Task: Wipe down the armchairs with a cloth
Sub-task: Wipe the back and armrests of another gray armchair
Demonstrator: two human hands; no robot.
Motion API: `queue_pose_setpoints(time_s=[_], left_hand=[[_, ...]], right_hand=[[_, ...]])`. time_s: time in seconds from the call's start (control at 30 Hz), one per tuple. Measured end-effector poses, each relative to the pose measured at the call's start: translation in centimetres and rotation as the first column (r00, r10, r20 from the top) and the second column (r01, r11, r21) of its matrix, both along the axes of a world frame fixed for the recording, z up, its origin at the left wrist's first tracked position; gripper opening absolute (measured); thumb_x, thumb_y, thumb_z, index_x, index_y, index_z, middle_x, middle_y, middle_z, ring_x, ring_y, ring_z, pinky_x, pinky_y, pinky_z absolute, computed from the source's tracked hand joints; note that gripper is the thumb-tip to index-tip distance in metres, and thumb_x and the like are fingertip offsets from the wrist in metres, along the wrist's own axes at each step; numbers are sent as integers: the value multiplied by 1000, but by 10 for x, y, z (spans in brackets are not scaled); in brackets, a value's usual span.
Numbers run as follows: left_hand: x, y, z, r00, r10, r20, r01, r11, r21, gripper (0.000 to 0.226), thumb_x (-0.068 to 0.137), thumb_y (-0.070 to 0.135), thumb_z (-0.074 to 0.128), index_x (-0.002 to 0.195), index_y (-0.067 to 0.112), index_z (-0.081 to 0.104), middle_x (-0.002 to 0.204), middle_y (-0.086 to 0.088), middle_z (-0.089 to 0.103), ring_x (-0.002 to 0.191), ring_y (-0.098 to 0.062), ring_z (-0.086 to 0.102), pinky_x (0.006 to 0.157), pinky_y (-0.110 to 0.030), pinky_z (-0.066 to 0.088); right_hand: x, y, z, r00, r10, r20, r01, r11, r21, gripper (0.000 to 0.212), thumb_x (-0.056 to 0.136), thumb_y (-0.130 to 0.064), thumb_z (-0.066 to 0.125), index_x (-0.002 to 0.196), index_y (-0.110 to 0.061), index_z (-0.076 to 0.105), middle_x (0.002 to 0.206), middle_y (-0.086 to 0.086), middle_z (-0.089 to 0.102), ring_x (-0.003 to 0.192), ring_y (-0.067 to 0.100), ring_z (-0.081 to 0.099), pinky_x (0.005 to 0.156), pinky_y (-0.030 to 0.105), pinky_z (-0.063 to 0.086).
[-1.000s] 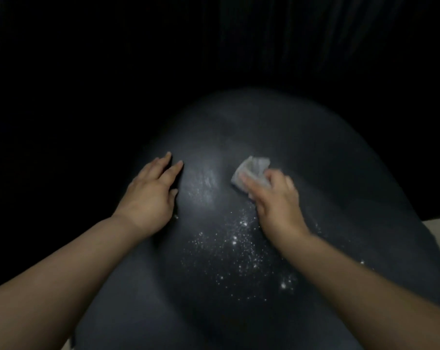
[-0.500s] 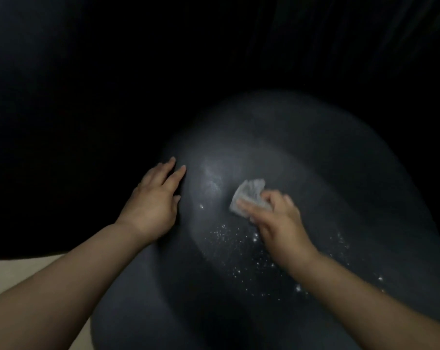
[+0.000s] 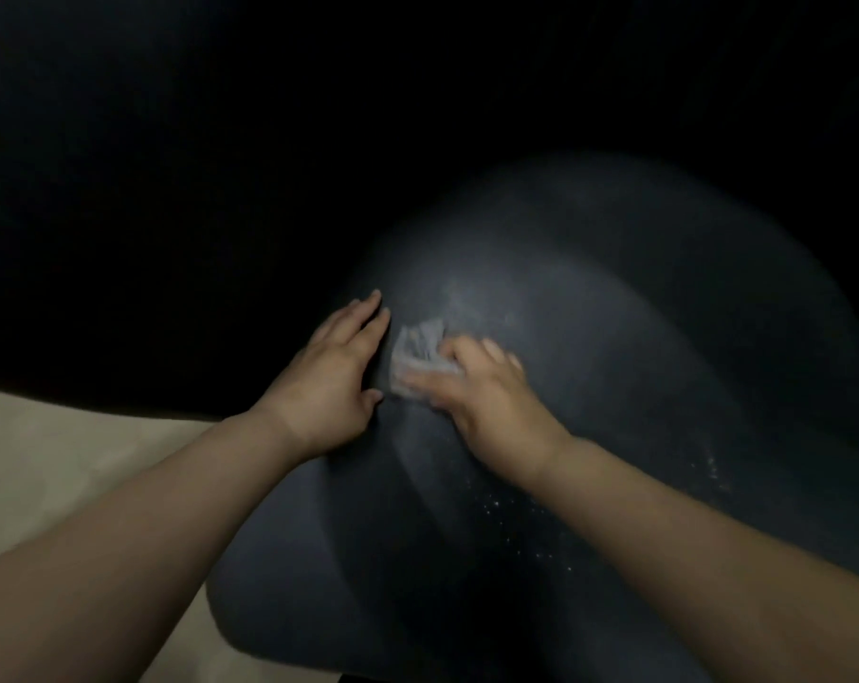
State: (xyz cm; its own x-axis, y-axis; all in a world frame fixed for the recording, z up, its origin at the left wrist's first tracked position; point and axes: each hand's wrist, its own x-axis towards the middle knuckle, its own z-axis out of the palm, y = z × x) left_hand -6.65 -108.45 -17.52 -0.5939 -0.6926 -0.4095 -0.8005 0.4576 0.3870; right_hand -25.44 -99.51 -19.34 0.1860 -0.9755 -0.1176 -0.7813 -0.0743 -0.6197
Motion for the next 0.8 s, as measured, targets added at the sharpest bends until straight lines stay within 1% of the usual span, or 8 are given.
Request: queue_pose_setpoints(time_s=[0.13, 0.23, 0.3, 0.37, 0.47, 0.57, 0.7, 0.8], left_hand=[[12, 15, 0, 1000, 19, 12, -19, 1000, 21, 98, 81, 24, 71, 154, 23, 6, 161, 9, -8, 147, -10, -7, 120, -31, 5], [19, 29, 0, 997, 72, 1, -72, 997, 1, 101, 79, 30, 74, 154, 23, 7, 161, 8, -7, 146, -10, -5, 117, -25, 1], [20, 38, 0, 993, 118, -3, -118, 993, -7, 102, 78, 33, 75, 154, 23, 8, 161, 7, -6, 146, -11, -4, 117, -25, 1], [19, 46, 1, 989, 145, 6, -145, 989, -10, 102, 78, 34, 75, 154, 22, 7, 161, 6, -7, 147, -12, -5, 118, -25, 1], [13, 60, 2, 985, 170, 13, -171, 985, 23, 104, 80, 36, 74, 153, 23, 2, 157, 9, -15, 145, -9, -11, 116, -21, -6], [4, 77, 4, 979, 202, 6, -202, 978, 59, 105, 80, 36, 73, 153, 25, -2, 151, 17, -21, 143, -4, -17, 119, -27, 0], [-1, 89, 2, 974, 224, -17, -222, 973, 64, 101, 83, 26, 72, 153, 25, 0, 155, 16, -18, 141, 0, -17, 115, -20, -4], [1, 94, 0, 969, 242, -50, -240, 970, 42, 98, 83, 24, 72, 153, 24, 3, 156, 15, -13, 143, -3, -12, 109, -13, -9]], right_hand=[[-19, 24, 9, 978, 181, 98, -184, 983, 18, 40, 93, -21, 54, 121, -49, 58, 106, -7, 48, 94, 16, 42, 82, 28, 34], [-34, -20, 8, 975, -159, 157, 171, 983, -69, 33, 89, -12, 61, 115, -31, 68, 96, 2, 49, 93, 26, 47, 84, 35, 41], [-42, -55, 5, 952, -287, 109, 297, 951, -83, 35, 90, -11, 61, 118, -30, 66, 99, 3, 47, 99, 30, 46, 92, 34, 39], [-40, -59, 0, 975, -221, -13, 220, 975, -23, 34, 93, -23, 54, 123, -35, 61, 110, 4, 47, 107, 29, 42, 92, 30, 34], [-36, -7, -3, 1000, -25, 18, 24, 996, 82, 39, 87, -49, 40, 123, -47, 55, 113, -9, 42, 104, 17, 38, 81, 17, 26], [-44, 45, 7, 977, 205, 58, -209, 975, 74, 40, 94, -28, 53, 123, -55, 52, 111, -15, 38, 99, 9, 31, 87, 23, 25], [-46, 9, 14, 994, 12, 113, -14, 1000, 13, 39, 92, -17, 59, 119, -45, 61, 103, -10, 42, 99, 19, 41, 88, 26, 33], [-27, -25, 8, 993, -117, 34, 119, 992, -48, 41, 93, -15, 57, 124, -41, 59, 110, -3, 47, 105, 26, 41, 89, 24, 26]])
